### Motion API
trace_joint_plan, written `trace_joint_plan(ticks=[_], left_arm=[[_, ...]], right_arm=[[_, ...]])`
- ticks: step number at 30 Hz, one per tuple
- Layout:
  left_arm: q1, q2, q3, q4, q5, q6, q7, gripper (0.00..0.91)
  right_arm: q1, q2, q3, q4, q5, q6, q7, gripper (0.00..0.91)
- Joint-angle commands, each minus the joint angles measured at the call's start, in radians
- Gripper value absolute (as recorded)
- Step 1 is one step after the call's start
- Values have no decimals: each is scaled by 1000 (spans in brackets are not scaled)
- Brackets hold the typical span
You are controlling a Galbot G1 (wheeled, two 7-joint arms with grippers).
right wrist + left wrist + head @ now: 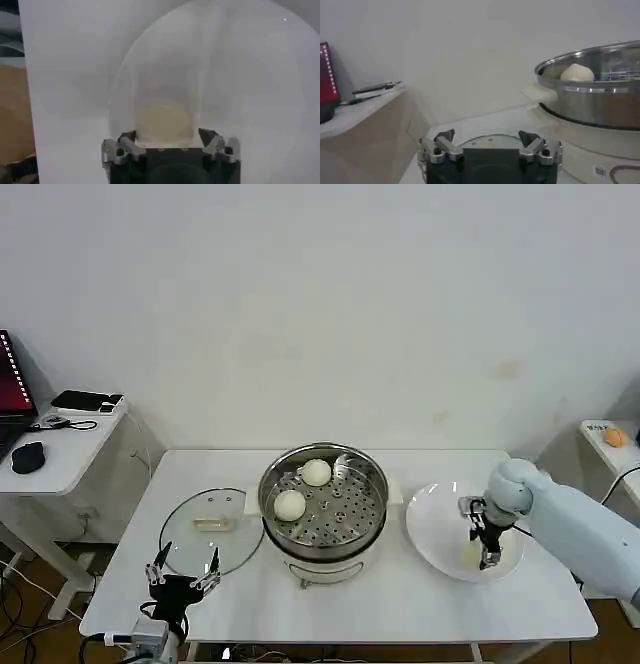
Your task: Take steamed baozi put them in steamer then cover it.
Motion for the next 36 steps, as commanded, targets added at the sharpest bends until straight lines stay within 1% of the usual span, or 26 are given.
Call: trace_joint_plan(ticks=[1,4,7,10,12,13,15,16,18,19,25,29,30,31,32,33,34,35,36], left_arm=[[0,0,1,2,0,-1,-1,907],[-3,1,1,3,0,-1,0,907],[-8,1,3,3,0,-1,0,907],[-15,-1,4,1,0,0,0,907],[-17,-2,4,-1,-1,1,1,907],[-18,-2,4,-2,-1,1,1,907],[-21,-3,2,0,-3,1,0,907],[-22,-3,1,0,-2,1,0,907],[-24,-3,-2,1,-4,0,-1,907],[-23,-3,-4,2,-5,0,-2,907],[-18,-4,-11,2,-5,-1,-4,907],[-14,-4,-18,4,-5,-1,-6,907],[-12,-2,-17,4,-4,-1,-6,907],[-10,-1,-18,3,-4,-1,-5,907],[-9,-1,-18,4,-3,-1,-5,907],[-10,-2,-19,4,-2,-1,-6,907],[-9,-4,-19,4,-1,0,-6,907],[-9,-6,-19,4,0,0,-6,907],[-8,-8,-20,1,2,1,-6,907]], right_arm=[[-1,-7,10,7,3,-2,1,615],[8,-21,22,21,13,-4,-1,615],[53,-43,18,53,35,-8,-2,615],[131,-56,-3,91,68,-10,-9,615],[212,-48,-26,110,103,-14,-19,625],[244,-39,-42,111,110,-15,-20,615],[341,-6,-81,104,141,-16,-27,625],[353,1,-82,102,143,-16,-27,615],[424,59,-102,83,174,-18,-35,625],[444,86,-108,74,184,-18,-37,615],[521,213,-121,19,205,-7,-38,625],[534,307,-104,-18,216,25,-43,625],[531,326,-88,-34,226,51,-44,625],[523,369,-63,-91,246,137,-42,625],[518,391,-47,-119,256,193,-42,625],[515,416,-30,-151,268,279,-46,635],[504,464,-1,-229,291,447,-58,635],[499,475,7,-253,291,492,-60,635],[495,488,6,-261,290,512,-60,635]])
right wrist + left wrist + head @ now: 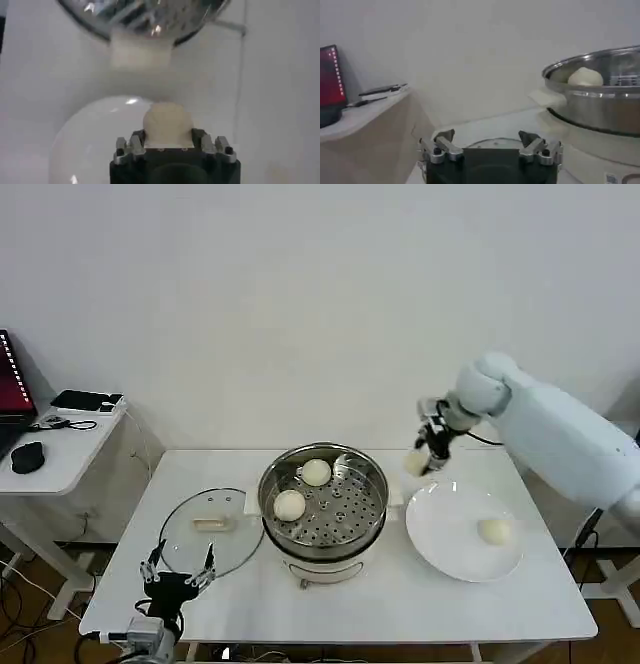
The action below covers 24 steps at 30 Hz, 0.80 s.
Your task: Take steamed baozi put them in steamer then cover it.
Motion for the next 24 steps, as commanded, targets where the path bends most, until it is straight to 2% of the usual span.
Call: trace_joint_plan(ticks=[1,7,9,11,13,17,23,24], left_arm=[[4,-8,-2,-6,6,3,0,907],[14,-12,-5,-5,16,2,-1,907],[14,-14,-4,-3,20,1,-1,907],[14,-20,-4,-3,22,2,-2,907],[12,-23,-1,0,28,1,-2,907],[8,-30,3,-2,30,2,-2,907],[17,-37,5,-20,31,2,-2,907],[20,-38,4,-21,31,1,-2,907]], right_arm=[[51,240,59,-210,77,424,-17,635],[48,246,13,-142,68,583,-43,645],[55,234,-10,-105,28,626,-56,645],[62,214,-37,-45,-18,642,-69,635],[75,187,-89,22,-55,658,-66,635],[84,170,-128,106,-130,692,-54,635],[68,176,-161,172,-165,705,-45,635],[66,172,-182,186,-162,687,-35,635]])
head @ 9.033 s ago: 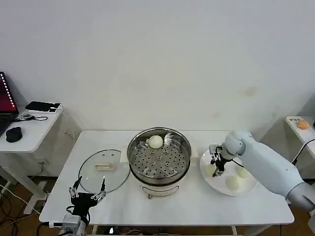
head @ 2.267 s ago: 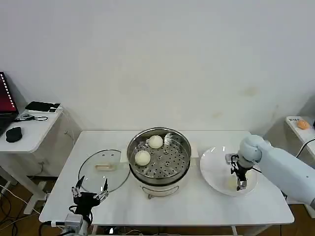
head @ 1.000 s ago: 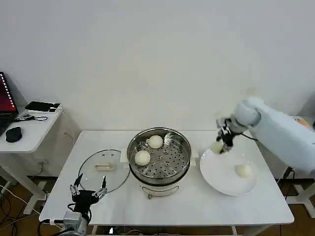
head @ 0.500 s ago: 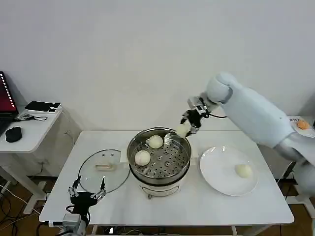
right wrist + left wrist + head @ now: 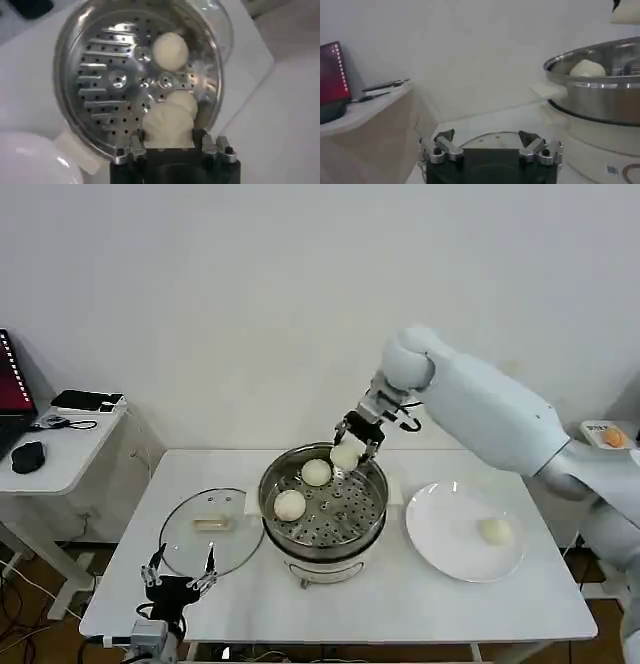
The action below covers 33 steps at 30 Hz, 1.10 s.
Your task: Take steamed baozi put them in steamer then cover it.
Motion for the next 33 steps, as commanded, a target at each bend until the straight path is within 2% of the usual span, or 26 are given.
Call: trace_joint_plan(ticks=[1,14,20,23,25,33], left_arm=[[11,-5,-4,-14,0,-1,-1,907],[26,-23,-18,-73,12,-4,-5,907],[27,-21,-15,-81,13,-4,-3,907],[25,-20,-14,-81,12,-4,-2,907],[22,-22,-11,-80,13,-3,-3,907],[20,-25,-5,-78,13,-4,-3,907]], right_arm=[[-2,4,-93,134,-76,90,12,635],[-22,63,-146,126,-73,83,29,635],[-25,36,-164,166,-54,75,27,645],[-29,22,-173,171,-55,94,28,645],[-26,14,-183,181,-60,77,34,635],[-27,29,-196,193,-53,74,40,645]])
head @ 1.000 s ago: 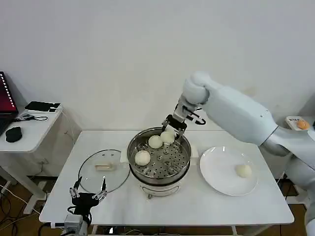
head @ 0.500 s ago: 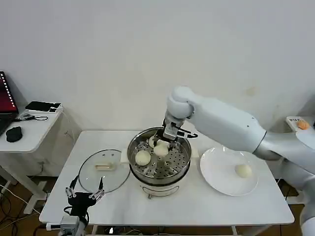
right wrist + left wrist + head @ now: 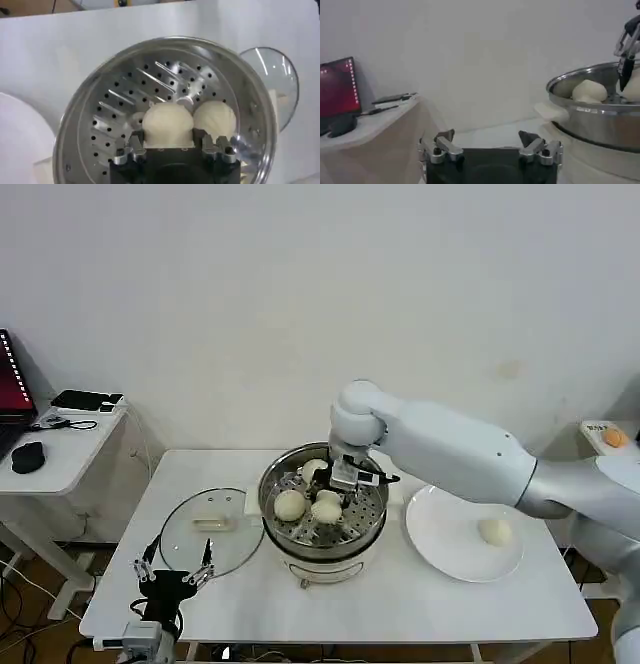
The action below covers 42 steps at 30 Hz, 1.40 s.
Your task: Take steamed baozi put them in steamer then cover it.
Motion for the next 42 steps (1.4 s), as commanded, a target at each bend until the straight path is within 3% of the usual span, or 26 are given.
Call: trace_joint_plan(ticks=[1,6,20,21,38,42], left_arm=[[3,-1,0,-7,0,0,0,907],[3,-1,-4,-3,-2,-1,-2,907],[-3,-1,-4,10,-2,-1,-1,907],[-3,-1,-4,10,-3,-1,-1,907],[-11,4,-1,20,-4,0,2,907],[-15,7,5,20,-5,0,5,907]], right_arm=[[-5,1,-27,27,4,-3,5,645],[-3,-7,-46,49,42,-14,6,645],[-16,1,-40,64,31,-13,7,655],[-17,0,-39,63,30,-12,9,907],[21,-20,21,14,31,-27,17,907],[69,-76,71,-26,60,-81,61,907]])
